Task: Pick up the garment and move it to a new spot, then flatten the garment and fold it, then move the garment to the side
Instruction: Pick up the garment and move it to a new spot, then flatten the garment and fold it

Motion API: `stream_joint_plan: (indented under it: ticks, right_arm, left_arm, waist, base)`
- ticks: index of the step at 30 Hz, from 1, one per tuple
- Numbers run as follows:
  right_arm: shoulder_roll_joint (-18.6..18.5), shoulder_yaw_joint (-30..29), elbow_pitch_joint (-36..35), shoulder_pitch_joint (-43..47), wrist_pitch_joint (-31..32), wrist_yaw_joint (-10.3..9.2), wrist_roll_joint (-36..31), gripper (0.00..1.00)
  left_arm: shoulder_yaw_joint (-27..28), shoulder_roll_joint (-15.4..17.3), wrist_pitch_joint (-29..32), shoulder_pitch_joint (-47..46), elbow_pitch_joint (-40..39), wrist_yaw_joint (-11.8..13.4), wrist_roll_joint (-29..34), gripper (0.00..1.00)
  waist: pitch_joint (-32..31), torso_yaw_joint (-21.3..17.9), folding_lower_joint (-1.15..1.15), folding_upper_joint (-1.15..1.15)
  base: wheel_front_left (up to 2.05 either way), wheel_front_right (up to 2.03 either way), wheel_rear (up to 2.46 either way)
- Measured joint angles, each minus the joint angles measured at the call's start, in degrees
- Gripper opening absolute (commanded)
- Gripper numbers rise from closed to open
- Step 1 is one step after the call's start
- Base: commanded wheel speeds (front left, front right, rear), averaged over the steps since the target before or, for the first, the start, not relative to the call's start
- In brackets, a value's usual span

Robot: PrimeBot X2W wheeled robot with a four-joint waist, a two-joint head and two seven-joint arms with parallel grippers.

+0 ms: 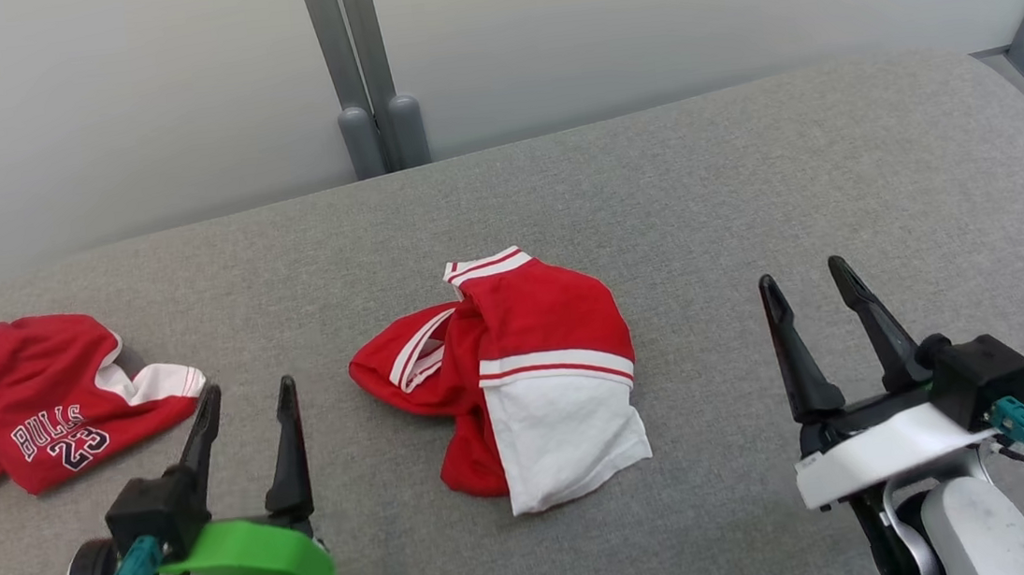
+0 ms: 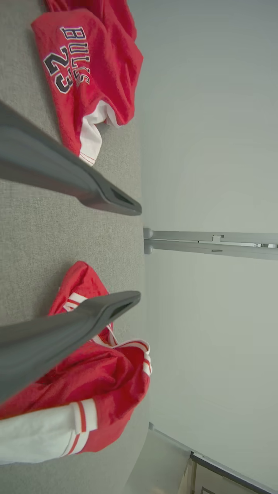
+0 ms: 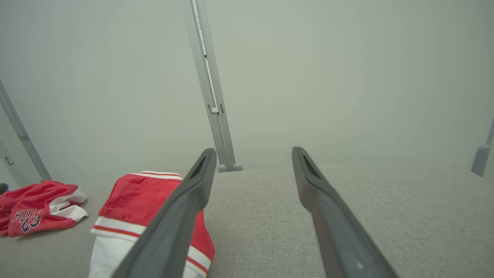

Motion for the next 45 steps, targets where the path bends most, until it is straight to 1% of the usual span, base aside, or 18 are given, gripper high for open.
stream_joint_plan:
  ticks: [2, 4, 7, 11, 14, 18, 25, 30, 33, 35, 41, 45]
  right_arm:
    - [0.14, -0.68, 0.19, 0.81, 0.00, 0.00, 0.97, 1.00]
    - [0.23, -1.11, 0.27, 1.45, 0.00, 0.00, 0.98, 1.00]
    - [0.37, -1.97, 0.56, 2.39, 0.00, 0.00, 0.93, 1.00]
    - [0.40, -2.44, 0.81, 3.23, 0.00, 0.00, 0.66, 1.00]
    - [0.38, -2.52, 0.87, 3.18, 0.00, 0.00, 0.38, 1.00]
    - [0.37, -2.46, 0.77, 2.96, 0.00, 0.00, 0.25, 1.00]
    - [0.41, -2.44, 0.60, 2.83, 0.00, 0.00, 0.47, 1.00]
    - [0.67, -2.04, 0.60, 2.41, 0.00, 0.00, 3.59, 1.00]
    - [0.57, 0.05, 1.70, 0.36, -0.01, 0.00, 5.09, 1.00]
    - [0.13, 3.00, 4.11, -1.43, 0.14, 0.00, 5.92, 1.00]
    - [-0.47, 10.31, 11.11, -10.26, 8.64, 0.00, 8.40, 1.00]
    - [-0.04, 12.05, 15.85, -15.45, 14.40, 0.00, 9.29, 1.00]
  left_arm:
    - [1.82, -0.19, -0.03, 2.40, -1.67, 0.59, 0.31, 1.00]
    - [4.32, -0.67, -0.30, 4.09, -4.25, 1.22, 2.34, 1.00]
    - [7.73, -3.05, -0.37, 7.46, -6.24, 1.38, 4.13, 1.00]
    - [10.40, -5.49, -0.36, 9.53, -6.92, -0.08, 6.50, 1.00]
    - [11.93, -6.48, -0.36, 9.77, -7.05, -1.38, 7.71, 1.00]
    - [13.37, -7.47, -0.36, 9.78, -7.01, -2.68, 9.60, 1.00]
    - [14.84, -8.54, -0.36, 9.71, -6.39, -4.43, 11.00, 1.00]
    - [14.89, -9.21, -0.37, 9.37, -6.09, -5.15, 11.38, 1.00]
    - [14.44, -9.33, -0.37, 9.15, -6.26, -5.42, 11.46, 1.00]
    - [13.88, -9.46, -0.37, 9.13, -6.20, -5.52, 11.45, 1.00]
    - [12.35, -9.57, -0.37, 9.14, -5.54, -5.86, 11.11, 1.00]
    - [11.20, -9.61, -0.37, 9.18, -5.24, -5.66, 10.34, 1.00]
  waist:
    - [0.07, -0.04, 0.00, 0.00]
    - [0.18, 0.04, 0.00, 0.00]
    - [0.02, 0.33, 0.00, 0.00]
    - [-0.28, 0.68, 0.00, 0.00]
    - [-0.23, 0.72, 0.00, 0.00]
    - [-0.19, 0.69, 0.00, 0.00]
    - [0.01, 0.83, 0.00, 0.00]
    - [-0.02, 1.68, 0.00, 0.00]
    - [-0.05, 2.91, 0.00, 0.00]
    - [-0.13, 4.14, 0.00, 0.00]
    - [-0.53, 8.53, 0.00, 0.00]
    - [-0.85, 11.79, 0.00, 0.00]
  base:
    - [0.00, 0.00, 0.00]
    - [0.00, 0.00, 0.00]
    - [0.00, 0.00, 0.00]
    - [0.00, 0.00, 0.00]
    - [0.00, 0.00, 0.00]
    - [0.00, 0.00, 0.00]
    - [0.00, 0.00, 0.00]
    - [0.00, 0.00, 0.00]
    - [0.00, 0.00, 0.00]
    - [0.00, 0.00, 0.00]
    - [0.00, 0.00, 0.00]
    - [0.00, 0.00, 0.00]
